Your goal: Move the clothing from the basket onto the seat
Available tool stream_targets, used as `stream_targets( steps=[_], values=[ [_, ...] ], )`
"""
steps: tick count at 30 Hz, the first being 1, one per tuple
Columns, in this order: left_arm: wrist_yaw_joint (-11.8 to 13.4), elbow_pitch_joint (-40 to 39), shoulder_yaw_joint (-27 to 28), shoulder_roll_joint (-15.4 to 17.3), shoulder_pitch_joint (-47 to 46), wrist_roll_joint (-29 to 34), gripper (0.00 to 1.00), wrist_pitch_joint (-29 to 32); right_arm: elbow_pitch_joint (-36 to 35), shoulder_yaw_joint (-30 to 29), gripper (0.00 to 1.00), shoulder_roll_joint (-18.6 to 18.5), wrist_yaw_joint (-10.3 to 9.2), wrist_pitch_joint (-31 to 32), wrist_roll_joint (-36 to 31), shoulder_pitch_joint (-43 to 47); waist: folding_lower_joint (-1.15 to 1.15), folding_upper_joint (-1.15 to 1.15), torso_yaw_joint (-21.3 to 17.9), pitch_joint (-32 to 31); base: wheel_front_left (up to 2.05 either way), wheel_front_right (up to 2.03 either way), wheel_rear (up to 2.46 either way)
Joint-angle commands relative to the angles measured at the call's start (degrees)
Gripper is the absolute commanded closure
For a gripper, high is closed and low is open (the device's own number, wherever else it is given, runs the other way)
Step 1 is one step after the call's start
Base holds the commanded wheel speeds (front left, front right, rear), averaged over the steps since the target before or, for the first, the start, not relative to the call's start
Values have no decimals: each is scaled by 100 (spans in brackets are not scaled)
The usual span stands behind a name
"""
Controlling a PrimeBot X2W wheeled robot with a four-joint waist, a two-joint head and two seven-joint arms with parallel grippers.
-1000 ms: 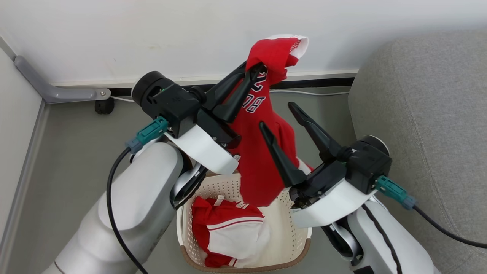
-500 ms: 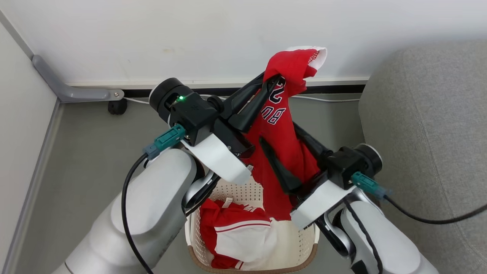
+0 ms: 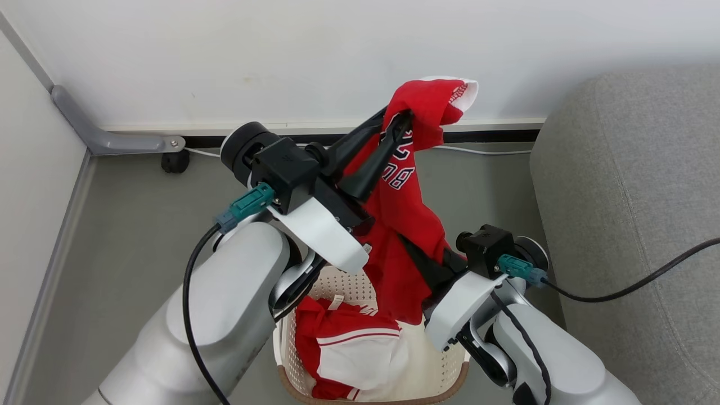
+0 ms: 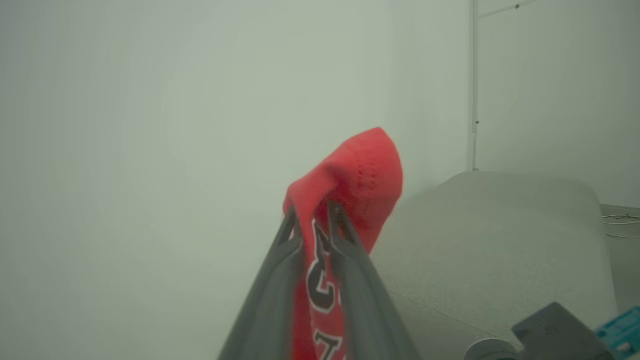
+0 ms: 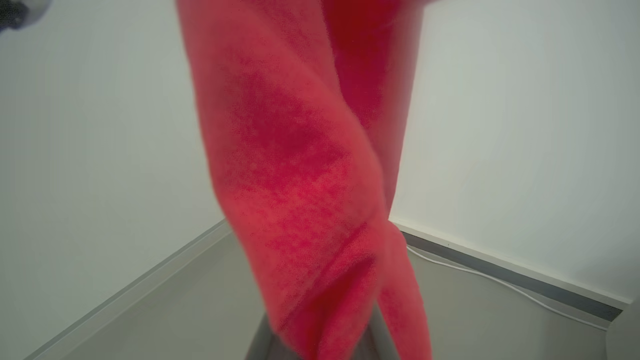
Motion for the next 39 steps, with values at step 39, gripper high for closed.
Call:
stream_targets(
  steps=[39],
  values=[
    [-23, 240, -323, 322, 1127, -231, 0, -27, -2095, -3092, 100, 83, 23, -34, -841, 1221, 0, 0, -3272, -130, 0, 0, 0]
  ],
)
